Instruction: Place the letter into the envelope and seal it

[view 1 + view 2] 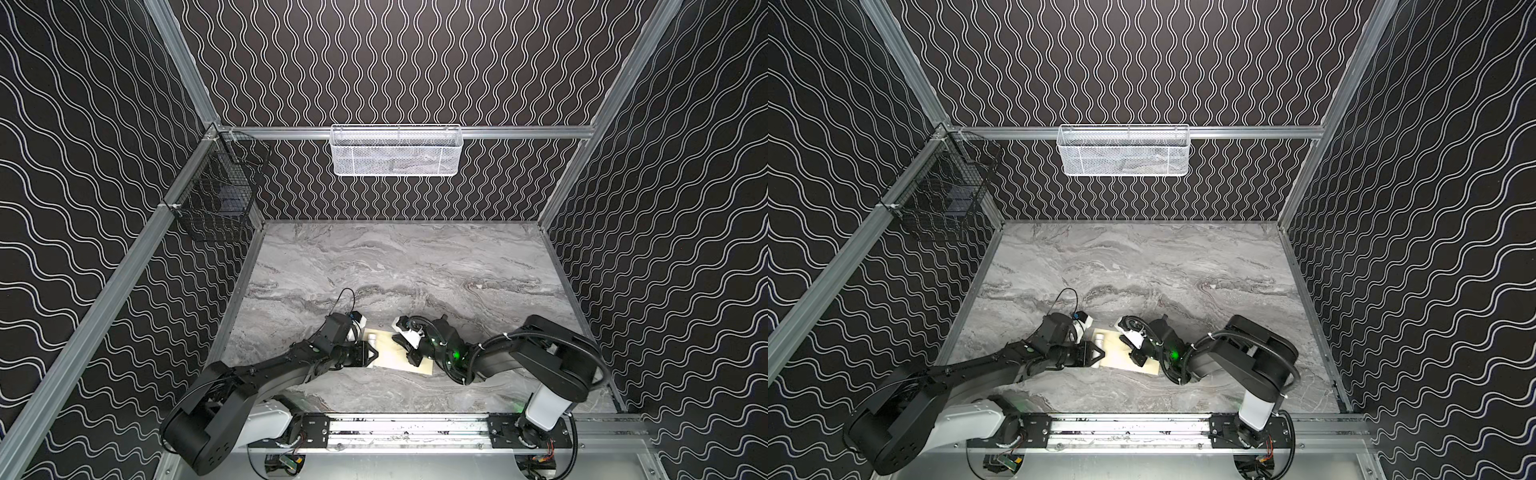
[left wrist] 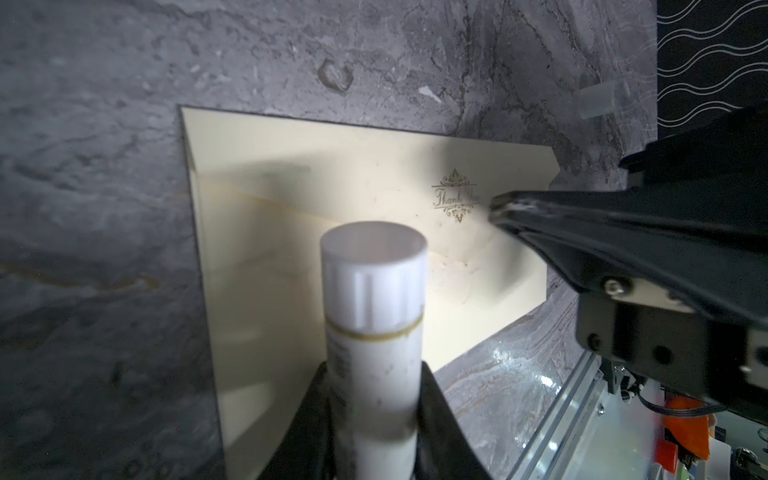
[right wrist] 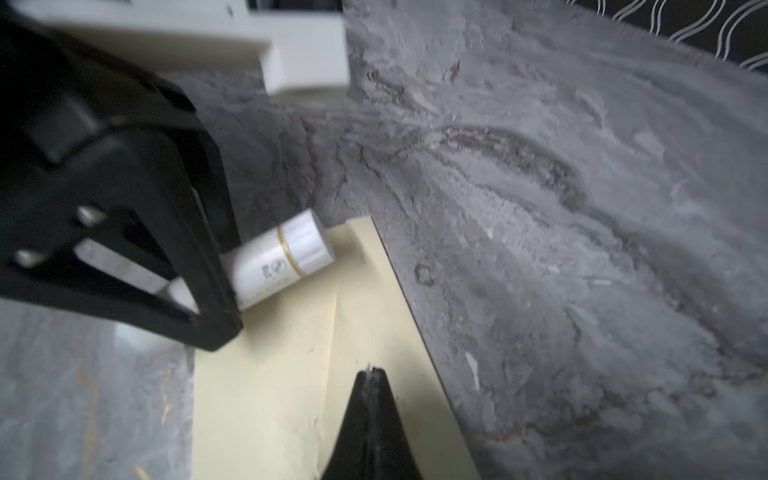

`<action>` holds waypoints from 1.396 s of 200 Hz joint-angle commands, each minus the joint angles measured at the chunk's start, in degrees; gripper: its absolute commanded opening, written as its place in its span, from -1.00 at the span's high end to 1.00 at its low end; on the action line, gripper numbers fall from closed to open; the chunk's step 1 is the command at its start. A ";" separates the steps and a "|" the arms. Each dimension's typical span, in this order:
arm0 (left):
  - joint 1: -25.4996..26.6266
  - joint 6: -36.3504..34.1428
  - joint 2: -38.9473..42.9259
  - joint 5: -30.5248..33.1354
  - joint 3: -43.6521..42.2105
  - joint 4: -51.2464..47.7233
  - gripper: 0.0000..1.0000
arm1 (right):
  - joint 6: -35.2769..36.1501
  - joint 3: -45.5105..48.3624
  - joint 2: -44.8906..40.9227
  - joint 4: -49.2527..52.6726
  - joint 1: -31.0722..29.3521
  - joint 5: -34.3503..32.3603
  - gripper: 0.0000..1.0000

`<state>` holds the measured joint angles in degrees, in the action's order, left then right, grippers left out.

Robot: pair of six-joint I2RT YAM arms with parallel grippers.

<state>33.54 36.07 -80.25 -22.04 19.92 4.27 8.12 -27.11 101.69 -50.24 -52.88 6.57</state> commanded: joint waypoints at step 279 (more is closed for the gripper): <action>-4.96 2.46 1.77 1.10 -3.58 -0.41 1.00 | -2.49 15.21 -11.97 -10.64 3.76 -14.51 1.00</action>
<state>28.73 38.79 -77.69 -22.92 16.80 6.17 -0.27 -9.21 92.92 -65.54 -49.04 -15.49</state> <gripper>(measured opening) 0.274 0.048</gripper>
